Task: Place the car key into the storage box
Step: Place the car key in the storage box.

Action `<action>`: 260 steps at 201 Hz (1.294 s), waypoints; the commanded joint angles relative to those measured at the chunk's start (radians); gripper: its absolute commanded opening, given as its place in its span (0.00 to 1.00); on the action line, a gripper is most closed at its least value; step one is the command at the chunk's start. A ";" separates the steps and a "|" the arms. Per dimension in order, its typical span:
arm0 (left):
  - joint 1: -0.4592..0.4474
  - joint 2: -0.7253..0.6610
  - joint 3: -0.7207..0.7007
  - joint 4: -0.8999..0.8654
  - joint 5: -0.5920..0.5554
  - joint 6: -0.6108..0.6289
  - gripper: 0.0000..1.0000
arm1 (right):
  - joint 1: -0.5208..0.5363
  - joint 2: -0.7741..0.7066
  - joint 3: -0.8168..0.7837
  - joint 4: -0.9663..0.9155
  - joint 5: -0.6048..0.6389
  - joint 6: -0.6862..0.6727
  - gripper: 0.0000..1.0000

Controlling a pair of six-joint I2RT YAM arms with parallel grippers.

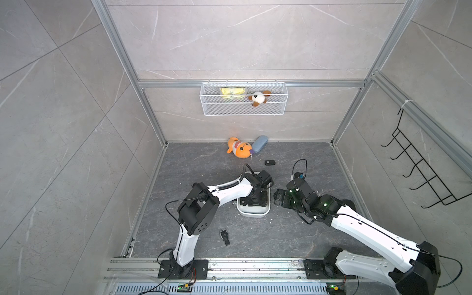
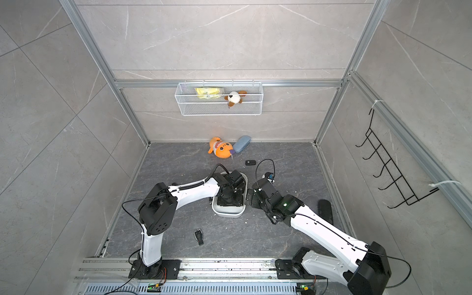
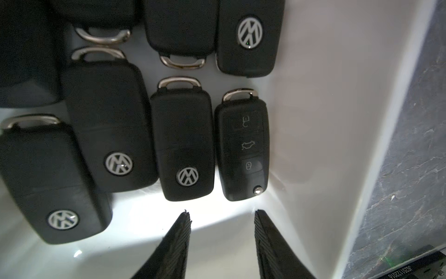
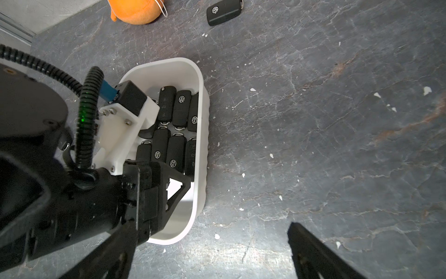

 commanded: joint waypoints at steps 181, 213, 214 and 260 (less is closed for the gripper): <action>0.040 0.034 0.084 -0.005 -0.005 0.023 0.48 | -0.003 0.009 0.021 -0.002 0.000 -0.018 1.00; 0.040 -0.043 0.045 -0.024 -0.031 0.005 0.55 | -0.002 0.025 0.036 0.039 -0.029 -0.044 1.00; 0.040 -0.045 0.044 -0.025 -0.033 0.005 0.55 | -0.002 0.026 0.036 0.041 -0.030 -0.046 1.00; 0.047 -0.162 -0.008 -0.071 -0.106 -0.016 0.69 | -0.002 0.059 0.055 0.126 -0.110 -0.089 1.00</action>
